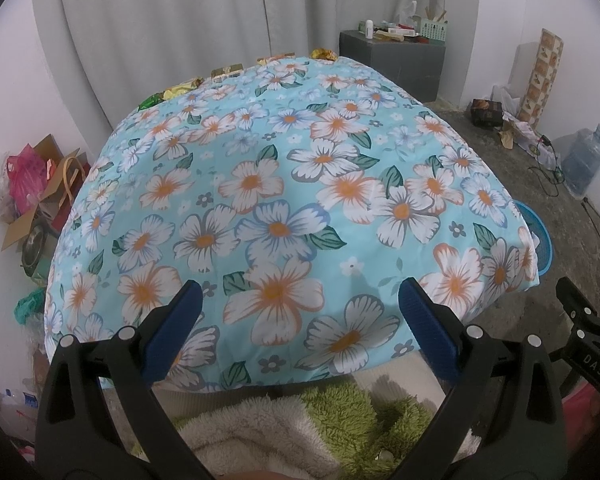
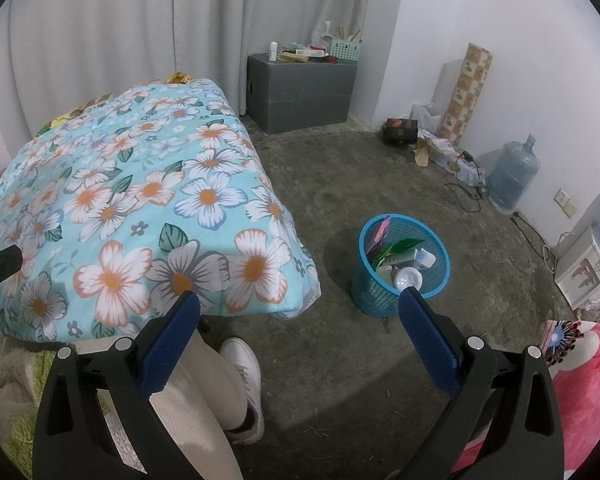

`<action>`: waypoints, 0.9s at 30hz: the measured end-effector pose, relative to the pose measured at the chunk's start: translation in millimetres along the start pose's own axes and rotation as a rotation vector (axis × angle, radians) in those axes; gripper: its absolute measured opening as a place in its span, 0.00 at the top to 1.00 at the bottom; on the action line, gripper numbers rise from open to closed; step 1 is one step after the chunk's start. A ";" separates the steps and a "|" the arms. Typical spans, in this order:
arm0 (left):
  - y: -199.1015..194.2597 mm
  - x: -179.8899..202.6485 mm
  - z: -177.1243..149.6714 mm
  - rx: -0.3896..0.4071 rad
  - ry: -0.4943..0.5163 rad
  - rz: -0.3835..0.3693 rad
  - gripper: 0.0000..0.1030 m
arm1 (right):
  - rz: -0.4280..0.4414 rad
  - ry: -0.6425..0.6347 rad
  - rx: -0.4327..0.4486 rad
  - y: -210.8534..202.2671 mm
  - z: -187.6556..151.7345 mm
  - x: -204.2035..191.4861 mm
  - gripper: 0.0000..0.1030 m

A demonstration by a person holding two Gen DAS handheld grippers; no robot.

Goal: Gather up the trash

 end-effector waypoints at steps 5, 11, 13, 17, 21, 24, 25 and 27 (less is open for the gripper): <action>0.2 -0.1 0.6 0.000 -0.001 0.000 0.09 | 0.001 -0.001 0.001 0.1 0.4 -0.4 0.06; 0.4 -1.1 0.9 0.000 0.001 -0.001 0.08 | 0.002 -0.001 0.002 0.2 0.6 -2.1 0.06; 0.4 -1.4 0.9 0.000 0.002 -0.001 0.09 | 0.002 -0.001 0.001 0.1 0.6 -2.4 0.06; -0.2 -2.0 -0.3 -0.001 0.002 -0.001 0.09 | 0.003 0.000 0.001 0.0 0.6 -2.2 0.06; 0.5 -2.4 1.3 -0.001 0.004 -0.003 0.09 | 0.003 0.000 0.002 -0.2 0.7 -2.4 0.06; 0.0 -2.6 0.0 -0.002 0.005 -0.004 0.09 | 0.002 0.001 0.000 -0.1 0.7 -2.3 0.06; 0.0 -2.5 0.3 -0.002 0.005 -0.004 0.09 | 0.002 0.001 0.000 -0.2 0.8 -2.4 0.06; 0.5 -1.7 3.0 -0.002 0.004 -0.003 0.09 | 0.002 0.000 0.001 -0.5 0.9 -3.6 0.06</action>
Point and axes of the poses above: each gripper's, at about its wrist camera, not at the fingertips, and y roughly the way its jaws point, x to its right, z to its top, the point moved 2 cm from there along y, roughly the way its jaws point, and after that the axes turned 1 degree about -z, right-handed, at the moved point
